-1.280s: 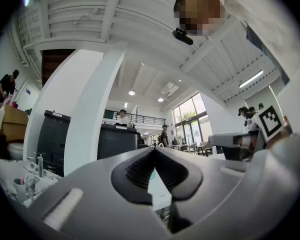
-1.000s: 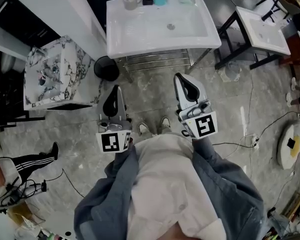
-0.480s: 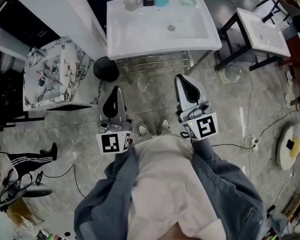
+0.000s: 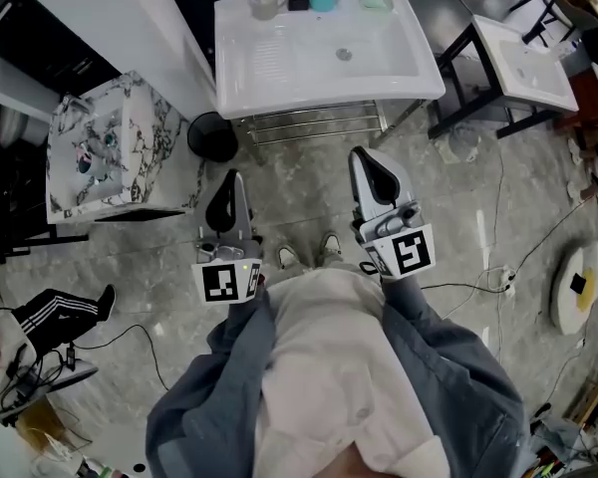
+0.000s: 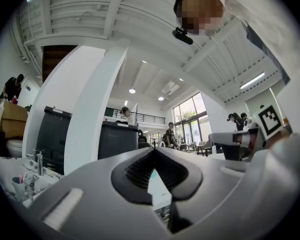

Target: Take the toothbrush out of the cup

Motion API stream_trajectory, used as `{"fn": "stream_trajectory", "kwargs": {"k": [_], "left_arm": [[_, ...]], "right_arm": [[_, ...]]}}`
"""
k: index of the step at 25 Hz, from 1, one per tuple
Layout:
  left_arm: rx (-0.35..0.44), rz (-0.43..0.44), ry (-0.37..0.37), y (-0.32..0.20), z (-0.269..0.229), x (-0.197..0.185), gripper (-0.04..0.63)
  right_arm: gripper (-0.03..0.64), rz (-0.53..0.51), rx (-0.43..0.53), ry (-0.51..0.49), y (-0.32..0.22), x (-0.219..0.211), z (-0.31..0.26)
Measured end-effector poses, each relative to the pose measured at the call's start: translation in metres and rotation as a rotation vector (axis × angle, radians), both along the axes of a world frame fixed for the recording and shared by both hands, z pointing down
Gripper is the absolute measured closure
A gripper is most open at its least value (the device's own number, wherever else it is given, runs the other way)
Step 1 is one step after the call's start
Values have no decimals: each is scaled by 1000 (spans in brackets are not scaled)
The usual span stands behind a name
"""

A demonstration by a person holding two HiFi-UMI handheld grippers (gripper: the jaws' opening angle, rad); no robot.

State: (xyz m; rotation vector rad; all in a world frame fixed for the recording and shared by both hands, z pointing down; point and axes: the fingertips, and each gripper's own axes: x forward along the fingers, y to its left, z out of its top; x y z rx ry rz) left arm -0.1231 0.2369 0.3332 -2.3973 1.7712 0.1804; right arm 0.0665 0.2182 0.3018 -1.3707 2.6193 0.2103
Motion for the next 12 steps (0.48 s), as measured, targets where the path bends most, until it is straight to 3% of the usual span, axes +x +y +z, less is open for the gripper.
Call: {"fn": "stream_trajectory", "kwargs": {"k": [5, 7, 12], "left_arm": [[35, 5, -47, 0, -8, -8, 521], [48, 0, -40, 0, -12, -11, 376], [46, -7, -22, 3, -9, -19, 364]], "right_arm": [[611, 6, -7, -1, 3, -11, 2], [611, 7, -10, -2, 4, -13, 2], [611, 6, -11, -1, 5, -18, 3]]}}
